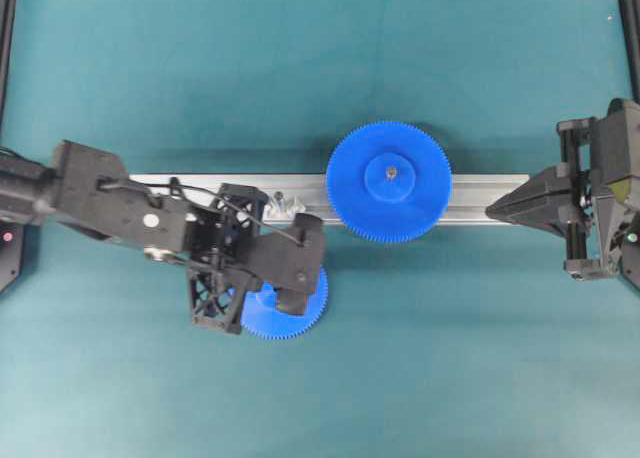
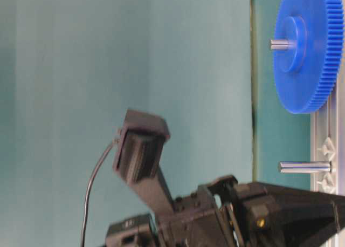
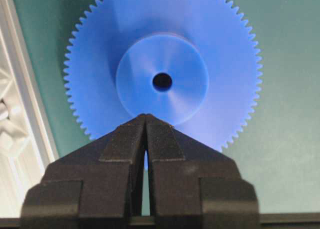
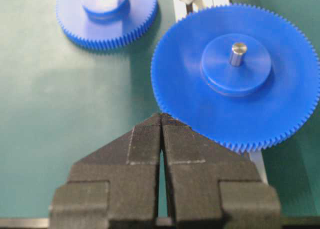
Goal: Insert the small gear onto the shaft.
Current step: 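Lower the open left gripper onto the blue gear's central hub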
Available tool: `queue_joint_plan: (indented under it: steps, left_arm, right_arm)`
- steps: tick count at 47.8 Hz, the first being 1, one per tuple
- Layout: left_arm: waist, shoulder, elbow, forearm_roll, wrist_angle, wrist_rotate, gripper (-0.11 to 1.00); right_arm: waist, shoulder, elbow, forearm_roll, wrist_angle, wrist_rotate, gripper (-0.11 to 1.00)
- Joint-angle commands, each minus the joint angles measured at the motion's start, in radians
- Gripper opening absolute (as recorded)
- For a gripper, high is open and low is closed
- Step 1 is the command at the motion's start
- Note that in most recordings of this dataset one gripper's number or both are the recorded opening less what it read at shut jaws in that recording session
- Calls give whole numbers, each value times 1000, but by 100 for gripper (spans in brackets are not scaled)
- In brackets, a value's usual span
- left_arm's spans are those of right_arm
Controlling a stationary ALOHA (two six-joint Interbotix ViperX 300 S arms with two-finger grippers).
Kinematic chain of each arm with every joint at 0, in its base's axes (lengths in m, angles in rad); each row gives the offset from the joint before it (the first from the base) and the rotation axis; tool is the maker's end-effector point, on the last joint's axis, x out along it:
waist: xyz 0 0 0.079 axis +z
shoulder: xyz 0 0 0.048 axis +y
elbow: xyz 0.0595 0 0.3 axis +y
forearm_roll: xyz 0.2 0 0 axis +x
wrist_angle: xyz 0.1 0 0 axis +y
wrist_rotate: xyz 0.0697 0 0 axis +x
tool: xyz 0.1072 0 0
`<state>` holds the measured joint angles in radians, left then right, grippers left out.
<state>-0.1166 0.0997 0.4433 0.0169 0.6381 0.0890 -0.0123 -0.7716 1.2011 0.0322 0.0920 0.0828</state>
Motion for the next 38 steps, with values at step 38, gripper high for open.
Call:
queue_joint_plan:
  steps: [38]
  left_arm:
    - [-37, 61, -132, 2, 67, -118, -1]
  right_arm:
    - [-2, 0, -6, 2, -5, 9, 3]
